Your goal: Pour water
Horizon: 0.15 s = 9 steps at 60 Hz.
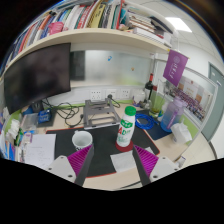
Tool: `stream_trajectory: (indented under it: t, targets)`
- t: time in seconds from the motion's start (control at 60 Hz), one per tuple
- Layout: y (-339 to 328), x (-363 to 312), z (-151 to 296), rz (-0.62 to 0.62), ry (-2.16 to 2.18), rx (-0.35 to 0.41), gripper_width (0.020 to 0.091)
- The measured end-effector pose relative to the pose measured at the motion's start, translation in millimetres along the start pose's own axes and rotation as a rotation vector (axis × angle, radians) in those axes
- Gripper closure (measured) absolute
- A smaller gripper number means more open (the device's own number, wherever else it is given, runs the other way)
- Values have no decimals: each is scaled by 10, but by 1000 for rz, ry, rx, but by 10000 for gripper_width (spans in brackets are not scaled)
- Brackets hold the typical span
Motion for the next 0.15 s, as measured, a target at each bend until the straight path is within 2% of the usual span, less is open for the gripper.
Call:
stream_trajectory:
  t: [0.15]
  targets:
    - [-209, -198, -89, -3, -30, -36, 316]
Point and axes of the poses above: the point between the fingertips, and its own axes, seen from behind it with the camera up: x to the right, z up, y forward, the way the camera looks, the point moved 2 cm from there along -y, backward, against the way the camera looks, and after that the axes turned 6 degrees about -y, right-handed, at the moved point
